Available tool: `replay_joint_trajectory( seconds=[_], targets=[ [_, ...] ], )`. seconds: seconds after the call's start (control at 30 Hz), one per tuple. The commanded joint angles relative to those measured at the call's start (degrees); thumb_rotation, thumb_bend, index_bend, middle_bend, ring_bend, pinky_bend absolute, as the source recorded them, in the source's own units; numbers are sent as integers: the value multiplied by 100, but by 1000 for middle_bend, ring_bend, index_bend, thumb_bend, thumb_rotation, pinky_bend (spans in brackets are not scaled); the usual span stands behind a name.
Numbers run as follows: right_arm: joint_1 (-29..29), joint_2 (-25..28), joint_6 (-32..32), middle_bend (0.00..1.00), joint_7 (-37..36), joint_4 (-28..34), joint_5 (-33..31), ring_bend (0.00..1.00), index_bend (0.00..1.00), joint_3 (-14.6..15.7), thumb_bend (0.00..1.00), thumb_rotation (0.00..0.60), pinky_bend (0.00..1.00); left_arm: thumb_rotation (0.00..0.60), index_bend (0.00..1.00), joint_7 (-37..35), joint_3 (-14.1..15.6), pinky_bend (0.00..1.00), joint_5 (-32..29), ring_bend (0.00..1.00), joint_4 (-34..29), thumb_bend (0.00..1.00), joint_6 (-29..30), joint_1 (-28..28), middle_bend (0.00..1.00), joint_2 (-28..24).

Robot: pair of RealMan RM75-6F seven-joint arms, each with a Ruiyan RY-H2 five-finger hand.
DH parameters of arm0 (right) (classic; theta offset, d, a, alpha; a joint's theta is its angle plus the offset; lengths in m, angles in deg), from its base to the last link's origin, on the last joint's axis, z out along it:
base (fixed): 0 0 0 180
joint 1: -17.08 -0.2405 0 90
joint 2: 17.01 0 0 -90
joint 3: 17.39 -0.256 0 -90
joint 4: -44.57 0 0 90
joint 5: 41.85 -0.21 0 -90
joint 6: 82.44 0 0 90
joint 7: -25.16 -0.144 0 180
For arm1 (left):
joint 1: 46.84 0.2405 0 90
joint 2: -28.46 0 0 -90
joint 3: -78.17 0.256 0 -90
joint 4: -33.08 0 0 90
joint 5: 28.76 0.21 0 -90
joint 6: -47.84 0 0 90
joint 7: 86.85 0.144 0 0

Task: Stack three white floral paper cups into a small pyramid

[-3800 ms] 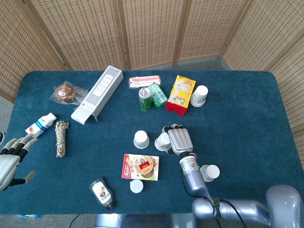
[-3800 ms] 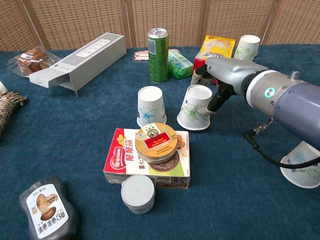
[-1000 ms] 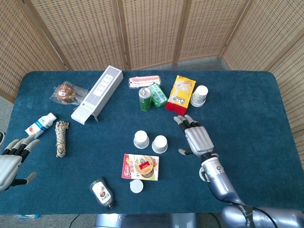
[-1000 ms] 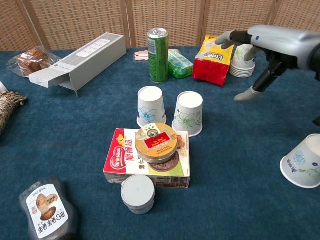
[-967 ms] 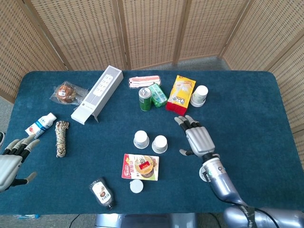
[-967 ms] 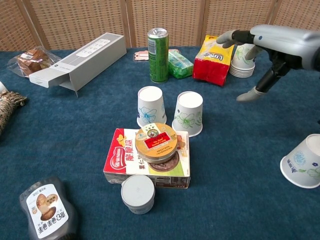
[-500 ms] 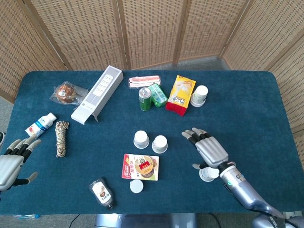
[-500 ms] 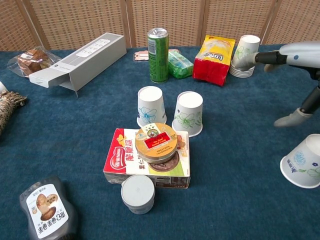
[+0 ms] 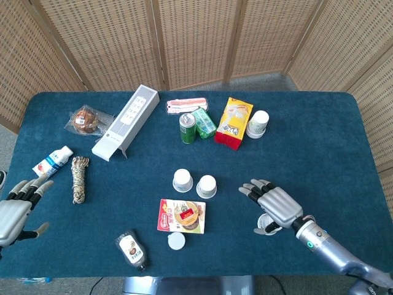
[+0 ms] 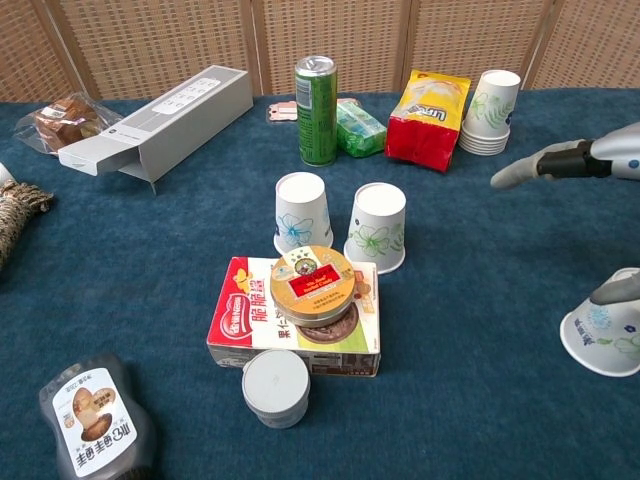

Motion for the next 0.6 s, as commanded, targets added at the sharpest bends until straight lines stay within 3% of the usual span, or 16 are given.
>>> replay_joint_trajectory(
  seconds=[0.03, 0.6],
  targets=[
    [-22, 80, 41, 0, -139, -223, 329, 0, 0, 142, 87, 411, 155, 600, 48, 14, -1, 0, -6, 0, -4, 331, -2, -2, 0, 4],
    [29, -145, -54, 0, -820, -1022, 1034, 0, 0, 508, 180, 405, 156, 600, 48, 144, 14, 0, -53, 0, -63, 331, -43, -13, 0, 40]
  ],
)
